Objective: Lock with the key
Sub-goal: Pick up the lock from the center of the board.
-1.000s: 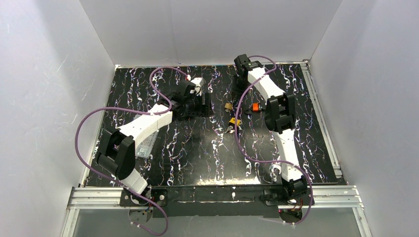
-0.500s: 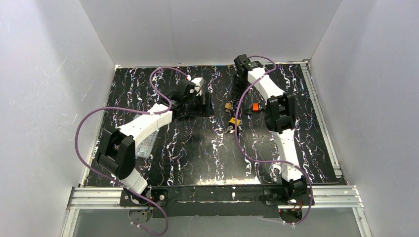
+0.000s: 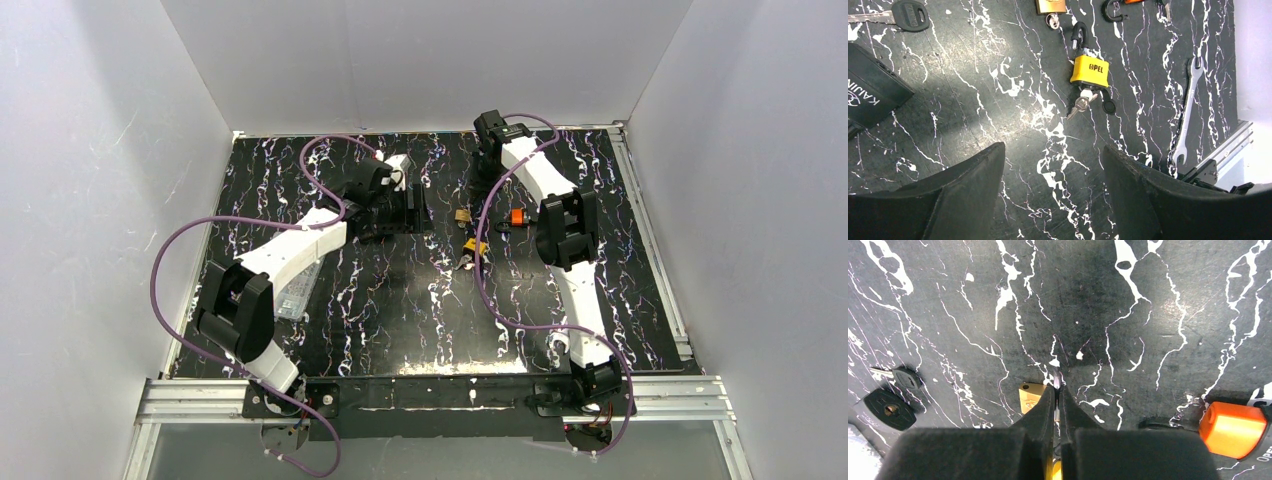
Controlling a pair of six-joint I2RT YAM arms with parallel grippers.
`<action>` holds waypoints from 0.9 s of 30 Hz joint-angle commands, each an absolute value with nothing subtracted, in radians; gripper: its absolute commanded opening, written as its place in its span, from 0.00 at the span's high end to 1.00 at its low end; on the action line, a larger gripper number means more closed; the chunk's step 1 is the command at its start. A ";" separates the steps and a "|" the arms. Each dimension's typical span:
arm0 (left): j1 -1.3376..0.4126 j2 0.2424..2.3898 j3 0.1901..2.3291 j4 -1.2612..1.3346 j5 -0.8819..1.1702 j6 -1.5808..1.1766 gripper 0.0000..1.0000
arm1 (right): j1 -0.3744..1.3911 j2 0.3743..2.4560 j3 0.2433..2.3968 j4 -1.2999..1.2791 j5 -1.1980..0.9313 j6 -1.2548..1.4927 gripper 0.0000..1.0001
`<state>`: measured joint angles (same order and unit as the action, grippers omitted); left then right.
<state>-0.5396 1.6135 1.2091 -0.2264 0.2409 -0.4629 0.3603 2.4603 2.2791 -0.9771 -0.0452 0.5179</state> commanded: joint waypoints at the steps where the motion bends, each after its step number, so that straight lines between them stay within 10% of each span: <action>1: -0.521 1.611 1.231 -0.231 0.304 -0.489 0.30 | 0.359 2.451 2.277 -0.979 -0.073 0.509 0.99; 27: -0.475 1.362 1.089 0.185 0.530 -0.524 0.27 | 0.360 1.658 1.806 -0.621 -0.542 0.760 0.99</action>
<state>-0.4686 1.5005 1.0973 0.0505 0.5137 -0.5404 0.3603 1.7447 1.8275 -0.6964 -0.4618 0.6918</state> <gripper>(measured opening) 0.722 0.057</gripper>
